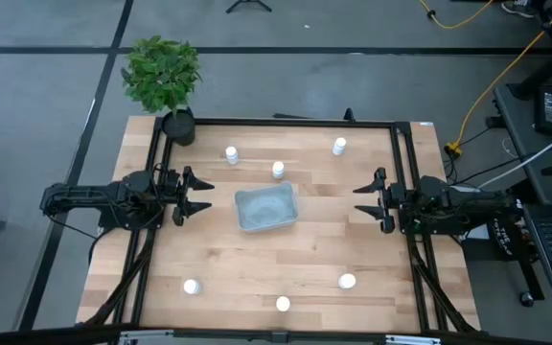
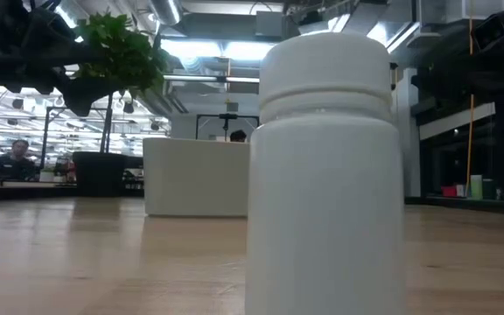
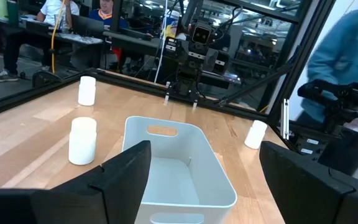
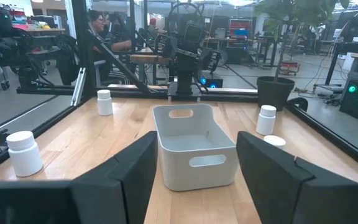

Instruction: Pick and place pill bottles into a basket

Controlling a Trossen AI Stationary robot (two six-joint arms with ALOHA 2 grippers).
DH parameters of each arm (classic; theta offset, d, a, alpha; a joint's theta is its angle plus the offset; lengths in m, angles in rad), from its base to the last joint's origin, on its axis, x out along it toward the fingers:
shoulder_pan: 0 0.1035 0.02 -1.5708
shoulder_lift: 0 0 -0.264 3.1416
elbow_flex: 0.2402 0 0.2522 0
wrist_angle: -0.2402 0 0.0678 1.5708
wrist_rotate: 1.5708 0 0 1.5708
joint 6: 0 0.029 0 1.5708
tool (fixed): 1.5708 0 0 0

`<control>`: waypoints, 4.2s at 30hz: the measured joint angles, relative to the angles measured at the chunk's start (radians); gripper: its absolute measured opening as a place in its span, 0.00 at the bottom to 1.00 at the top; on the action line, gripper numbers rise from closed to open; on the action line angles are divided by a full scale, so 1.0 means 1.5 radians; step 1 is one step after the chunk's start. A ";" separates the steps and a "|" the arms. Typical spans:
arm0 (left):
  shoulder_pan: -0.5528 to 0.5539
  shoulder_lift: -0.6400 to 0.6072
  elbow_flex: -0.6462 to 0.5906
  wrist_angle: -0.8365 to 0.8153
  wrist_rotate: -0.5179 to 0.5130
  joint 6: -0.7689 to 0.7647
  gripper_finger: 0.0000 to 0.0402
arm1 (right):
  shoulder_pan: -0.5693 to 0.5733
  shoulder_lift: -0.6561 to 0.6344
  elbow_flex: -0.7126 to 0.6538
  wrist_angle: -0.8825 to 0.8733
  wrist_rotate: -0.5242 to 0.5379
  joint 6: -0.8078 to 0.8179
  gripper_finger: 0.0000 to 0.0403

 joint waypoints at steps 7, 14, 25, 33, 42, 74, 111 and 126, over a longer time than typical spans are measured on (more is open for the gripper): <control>0.000 0.000 0.000 0.000 0.000 0.000 0.73 | 0.000 0.000 0.000 0.000 0.000 0.000 0.55; 0.000 0.000 0.000 0.000 0.000 0.000 0.73 | 0.000 0.000 0.000 0.000 0.000 -0.001 0.55; 0.000 0.000 0.000 0.000 0.000 0.000 0.73 | 0.000 0.000 0.000 0.022 0.000 0.000 0.55; 0.000 0.000 0.000 0.000 0.000 0.000 0.73 | 0.000 0.000 0.000 0.113 0.001 0.086 0.55; 0.000 0.000 0.000 0.007 -0.005 0.000 0.73 | 0.000 0.000 0.000 0.179 0.102 0.249 0.55; 0.001 0.005 0.000 0.097 -0.248 -0.043 0.73 | 0.000 0.000 0.000 0.261 0.249 0.315 0.55; 0.098 0.814 0.776 -0.090 -0.105 0.089 0.73 | -0.441 0.837 0.931 -0.780 0.028 -0.062 0.55; 0.081 0.830 0.776 -0.091 -0.182 0.080 0.73 | -0.617 1.129 0.931 -0.769 -0.132 -0.069 0.86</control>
